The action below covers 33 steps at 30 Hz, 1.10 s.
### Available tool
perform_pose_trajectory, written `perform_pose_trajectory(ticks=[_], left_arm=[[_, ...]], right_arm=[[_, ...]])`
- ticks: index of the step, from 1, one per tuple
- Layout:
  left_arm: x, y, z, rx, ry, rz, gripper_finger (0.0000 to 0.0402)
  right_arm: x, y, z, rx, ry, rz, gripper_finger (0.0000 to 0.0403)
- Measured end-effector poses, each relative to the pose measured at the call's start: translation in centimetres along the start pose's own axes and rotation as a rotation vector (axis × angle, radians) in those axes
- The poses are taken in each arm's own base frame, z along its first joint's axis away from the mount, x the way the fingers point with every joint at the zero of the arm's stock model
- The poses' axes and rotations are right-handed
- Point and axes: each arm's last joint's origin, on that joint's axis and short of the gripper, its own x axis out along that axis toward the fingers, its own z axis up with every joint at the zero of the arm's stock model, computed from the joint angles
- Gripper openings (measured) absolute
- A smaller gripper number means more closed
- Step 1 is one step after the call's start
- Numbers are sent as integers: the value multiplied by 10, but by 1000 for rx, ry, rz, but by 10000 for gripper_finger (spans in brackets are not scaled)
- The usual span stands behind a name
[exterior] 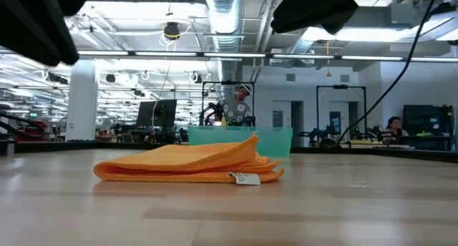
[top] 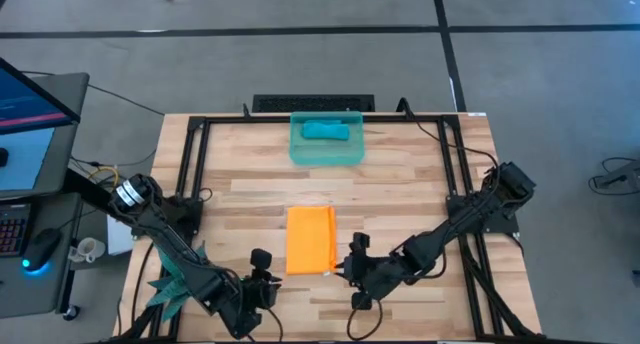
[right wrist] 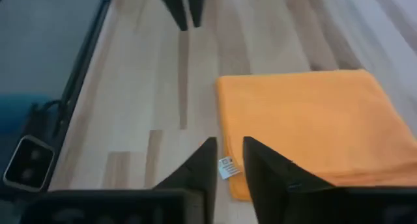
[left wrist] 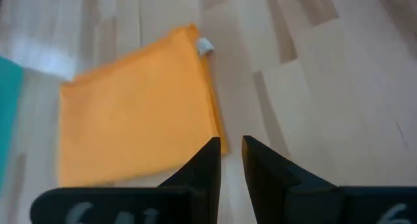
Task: Roll microfiber towels into tight, uniform cylinder then place into a basket
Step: Roll the orange microfiber cloth
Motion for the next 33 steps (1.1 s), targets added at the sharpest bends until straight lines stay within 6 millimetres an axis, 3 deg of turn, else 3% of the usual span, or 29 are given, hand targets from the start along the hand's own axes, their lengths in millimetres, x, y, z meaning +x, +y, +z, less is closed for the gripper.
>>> perform_pose_trajectory(ticks=[6,13,18,26,33], left_arm=[[8,2,-7,-75,91,-108,63],[19,5,-6,-93,61,-162,116],[29,12,-9,-133,33,-109,147],[46,22,-19,-114,-9,-59,149],[53,25,-25,-67,-41,-51,149]], right_arm=[[10,-1,-1,-132,3,44,159],[40,11,-14,-334,-20,98,210],[58,7,-22,-347,-5,72,218],[88,-6,-45,-329,110,27,216],[91,-17,-49,-271,183,-8,210]])
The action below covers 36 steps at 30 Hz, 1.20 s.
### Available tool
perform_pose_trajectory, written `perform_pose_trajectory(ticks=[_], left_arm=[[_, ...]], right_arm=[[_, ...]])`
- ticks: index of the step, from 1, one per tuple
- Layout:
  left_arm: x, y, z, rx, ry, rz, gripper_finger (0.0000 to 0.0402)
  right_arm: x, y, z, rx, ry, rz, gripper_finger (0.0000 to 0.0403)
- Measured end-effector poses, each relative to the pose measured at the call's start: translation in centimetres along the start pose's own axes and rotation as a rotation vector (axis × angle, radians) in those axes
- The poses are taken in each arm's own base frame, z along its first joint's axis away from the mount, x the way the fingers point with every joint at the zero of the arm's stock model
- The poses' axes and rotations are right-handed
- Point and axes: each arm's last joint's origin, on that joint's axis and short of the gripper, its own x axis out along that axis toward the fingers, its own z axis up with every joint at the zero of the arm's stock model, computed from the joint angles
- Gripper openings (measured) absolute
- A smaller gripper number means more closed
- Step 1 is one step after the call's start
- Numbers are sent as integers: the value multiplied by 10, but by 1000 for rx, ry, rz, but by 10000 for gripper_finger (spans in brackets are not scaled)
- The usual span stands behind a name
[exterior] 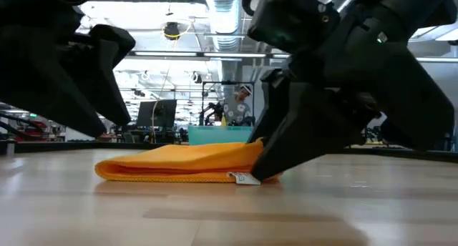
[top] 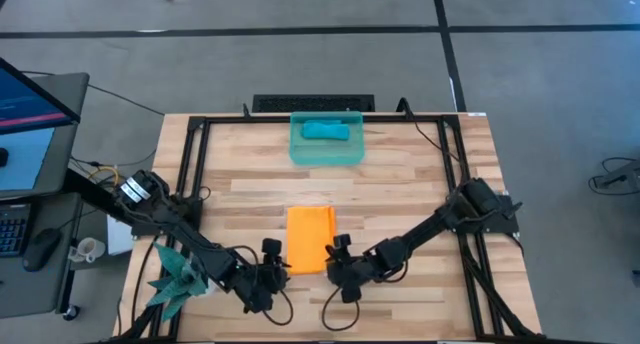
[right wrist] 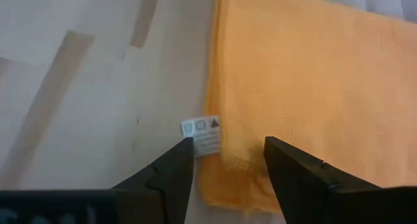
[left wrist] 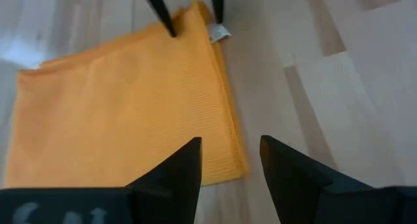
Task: Roll microfiber towels into tight, uniform cylinder then place into a basket
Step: Roll the orange microfiber cloth
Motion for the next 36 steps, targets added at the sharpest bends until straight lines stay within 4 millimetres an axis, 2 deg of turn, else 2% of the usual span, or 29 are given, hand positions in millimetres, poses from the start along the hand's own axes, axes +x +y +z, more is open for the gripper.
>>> perform_pose_trajectory(ticks=[5,11,21,30,36], left_arm=[[7,4,-11,5,2,-33,149],[12,7,-22,36,-13,-38,149],[20,15,-25,87,-38,-53,148],[26,24,-23,118,-10,-170,148],[27,24,-23,172,-12,-180,148]], right_arm=[[2,-5,0,49,15,91,210],[3,-8,-1,55,34,91,207],[5,-17,-2,104,70,116,205],[7,-22,-2,134,80,124,186],[7,-23,-3,141,82,127,184]])
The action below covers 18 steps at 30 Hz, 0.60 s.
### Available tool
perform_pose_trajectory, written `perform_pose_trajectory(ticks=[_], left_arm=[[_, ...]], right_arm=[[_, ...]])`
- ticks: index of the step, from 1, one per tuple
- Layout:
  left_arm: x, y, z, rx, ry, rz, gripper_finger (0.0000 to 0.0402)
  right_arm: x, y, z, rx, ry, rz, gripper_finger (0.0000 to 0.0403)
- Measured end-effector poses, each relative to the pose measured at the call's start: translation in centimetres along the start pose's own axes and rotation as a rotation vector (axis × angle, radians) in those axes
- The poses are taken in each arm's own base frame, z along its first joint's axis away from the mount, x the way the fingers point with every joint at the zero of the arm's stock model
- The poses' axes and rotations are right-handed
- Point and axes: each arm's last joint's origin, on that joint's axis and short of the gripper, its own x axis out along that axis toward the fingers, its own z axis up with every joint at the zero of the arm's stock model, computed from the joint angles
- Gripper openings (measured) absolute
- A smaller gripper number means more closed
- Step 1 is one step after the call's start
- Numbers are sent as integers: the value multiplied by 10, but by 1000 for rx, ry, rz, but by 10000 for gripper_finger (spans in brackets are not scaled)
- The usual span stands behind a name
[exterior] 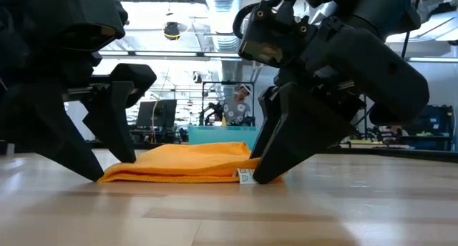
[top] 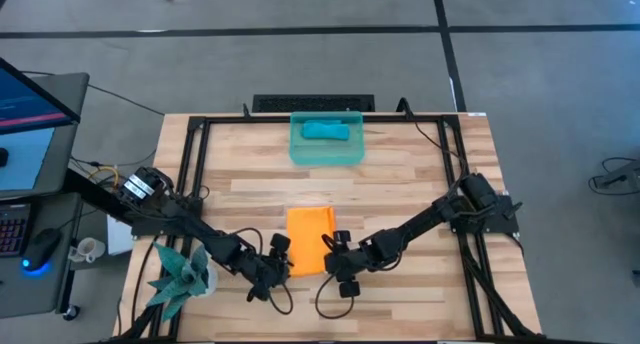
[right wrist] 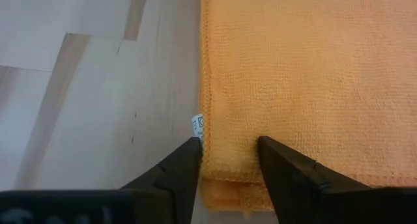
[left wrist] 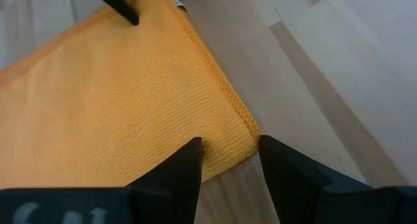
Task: Roll microfiber towels into tight, uniform cylinder then place into a basket
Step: Roll the orange microfiber cloth
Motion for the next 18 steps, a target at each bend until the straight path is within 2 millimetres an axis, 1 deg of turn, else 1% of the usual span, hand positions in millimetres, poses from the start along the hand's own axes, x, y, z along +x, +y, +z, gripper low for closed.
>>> perform_pose_trajectory(ticks=[4,8,11,14,16,18], left_arm=[[1,1,0,29,2,-27,148],[3,8,0,10,8,-31,148],[5,16,0,-35,16,-31,148],[8,24,-1,-106,23,-18,147],[8,27,-2,-138,27,-2,139],[9,28,-2,-158,30,9,119]], right_arm=[[0,0,0,11,1,0,189],[0,0,0,12,-3,2,188],[1,1,1,18,-17,21,184],[1,1,2,63,-25,31,179],[1,2,2,111,-25,31,172],[1,2,2,166,-26,32,161]])
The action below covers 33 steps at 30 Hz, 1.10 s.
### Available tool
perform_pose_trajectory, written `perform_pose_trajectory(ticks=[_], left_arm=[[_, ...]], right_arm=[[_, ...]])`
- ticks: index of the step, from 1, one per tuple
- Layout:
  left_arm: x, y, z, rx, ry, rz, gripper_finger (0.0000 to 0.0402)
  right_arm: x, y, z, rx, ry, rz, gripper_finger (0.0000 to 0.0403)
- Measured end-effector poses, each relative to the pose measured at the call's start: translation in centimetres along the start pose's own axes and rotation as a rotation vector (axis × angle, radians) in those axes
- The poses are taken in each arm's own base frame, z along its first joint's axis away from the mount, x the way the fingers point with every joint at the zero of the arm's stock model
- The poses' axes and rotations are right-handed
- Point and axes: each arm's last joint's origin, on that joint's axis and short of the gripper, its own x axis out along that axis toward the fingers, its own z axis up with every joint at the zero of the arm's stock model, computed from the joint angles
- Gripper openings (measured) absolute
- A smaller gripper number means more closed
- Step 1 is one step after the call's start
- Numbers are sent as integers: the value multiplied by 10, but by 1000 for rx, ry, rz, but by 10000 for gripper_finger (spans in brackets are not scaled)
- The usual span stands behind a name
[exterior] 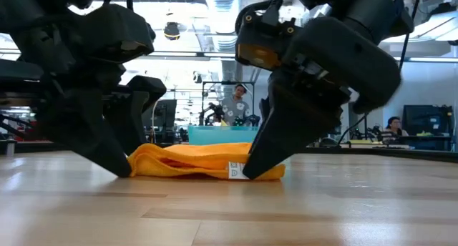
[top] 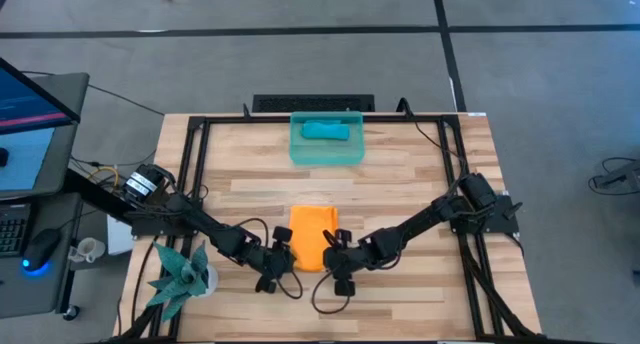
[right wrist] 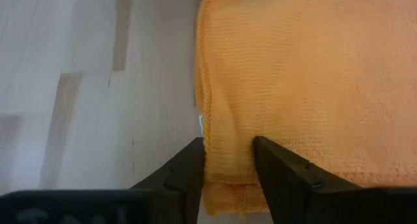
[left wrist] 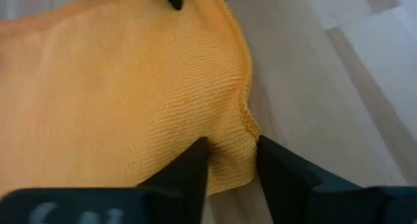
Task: Roll microfiber towels into tight, uniform cylinder then place into a basket
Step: Roll the orange microfiber cloth
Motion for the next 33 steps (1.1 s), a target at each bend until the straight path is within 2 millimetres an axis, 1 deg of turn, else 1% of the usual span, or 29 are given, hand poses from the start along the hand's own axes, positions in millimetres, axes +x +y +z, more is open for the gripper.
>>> perform_pose_trajectory(ticks=[3,5,6,7,9,11,14,17,21,24,26,30,33], left_arm=[[0,0,0,-30,2,7,70],[0,-1,-1,-62,3,5,30],[0,-2,-1,-82,3,0,16],[-1,-3,-1,-104,1,-4,10],[-2,-6,-1,-166,-1,-16,11],[-2,-8,0,-268,-3,-31,13],[-4,-13,5,-377,-4,-74,8],[-6,-18,12,-464,-9,-119,3],[-9,-22,23,-573,7,-206,6],[-12,-26,30,-628,37,-261,6],[-14,-28,31,-652,61,-259,6],[-18,-33,33,-675,98,-233,6],[-18,-32,31,-697,110,-184,6]], right_arm=[[0,0,0,70,1,-1,129],[0,1,0,102,3,6,99],[0,3,-1,110,6,14,83],[-1,5,-2,112,10,23,66],[-2,10,-3,119,9,34,32],[-3,15,-5,126,9,45,13],[-4,23,-7,149,8,60,19],[-7,32,-5,166,13,82,22],[-12,46,3,175,-3,129,8],[-17,55,10,207,-7,166,14],[-20,61,13,220,-8,174,16],[-22,62,14,266,-2,141,7],[-20,55,14,338,5,83,9]])
